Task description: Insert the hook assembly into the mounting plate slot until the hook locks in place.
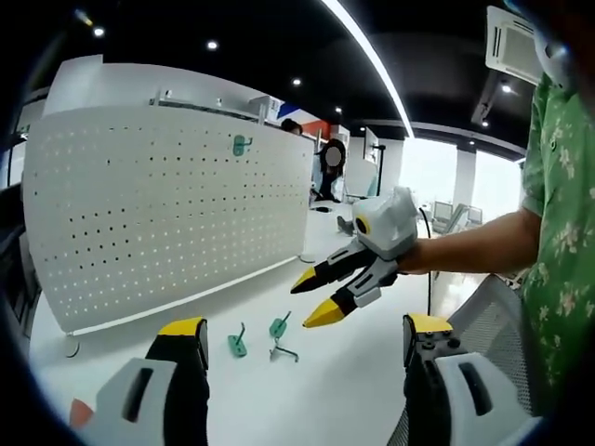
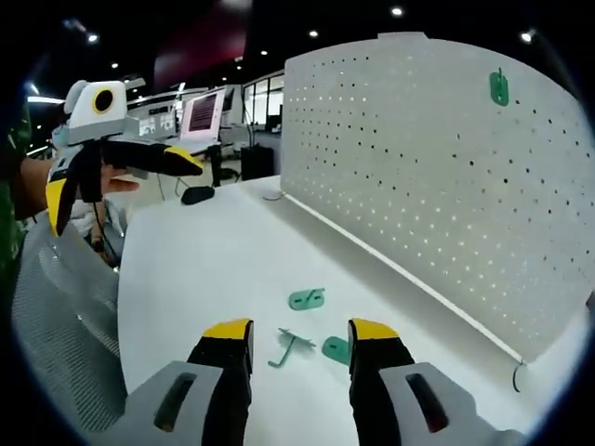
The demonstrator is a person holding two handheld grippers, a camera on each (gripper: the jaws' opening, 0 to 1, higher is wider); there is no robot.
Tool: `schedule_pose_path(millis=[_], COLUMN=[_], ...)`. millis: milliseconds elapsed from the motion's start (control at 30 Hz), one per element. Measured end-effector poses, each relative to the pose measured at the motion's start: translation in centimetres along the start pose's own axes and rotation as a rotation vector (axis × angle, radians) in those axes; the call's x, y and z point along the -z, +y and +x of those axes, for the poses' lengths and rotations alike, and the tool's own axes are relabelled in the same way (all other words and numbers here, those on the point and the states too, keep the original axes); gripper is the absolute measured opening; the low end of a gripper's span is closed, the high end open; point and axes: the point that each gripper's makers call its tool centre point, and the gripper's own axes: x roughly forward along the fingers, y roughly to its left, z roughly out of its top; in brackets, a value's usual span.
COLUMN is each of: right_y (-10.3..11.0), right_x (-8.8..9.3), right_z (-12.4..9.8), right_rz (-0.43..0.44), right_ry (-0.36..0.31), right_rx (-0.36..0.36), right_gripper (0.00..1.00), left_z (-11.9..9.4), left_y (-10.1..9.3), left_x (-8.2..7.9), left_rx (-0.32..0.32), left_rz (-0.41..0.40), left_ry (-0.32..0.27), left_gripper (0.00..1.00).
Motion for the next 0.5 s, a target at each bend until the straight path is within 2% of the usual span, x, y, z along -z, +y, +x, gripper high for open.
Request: schedule_pose_path(millis=[333, 500], right_y=[0.1, 0.3], right_x=[0.8, 1.5], right_z=[1.4, 2.0], right_rz=[-0.043, -0.082], right_ry=[0.038, 0.068], right_rx=[-0.044, -0.07], right_gripper=[0.36, 0.28], left_z=[0.0, 0.1], left_y=[0.5, 0.6], left_x=[0.5, 0.7], left_rx=[-0.01, -0.012], left_rz=[-0.011, -0.015], left_ry=[0.014, 0.018], left_gripper=[0.88, 0.88])
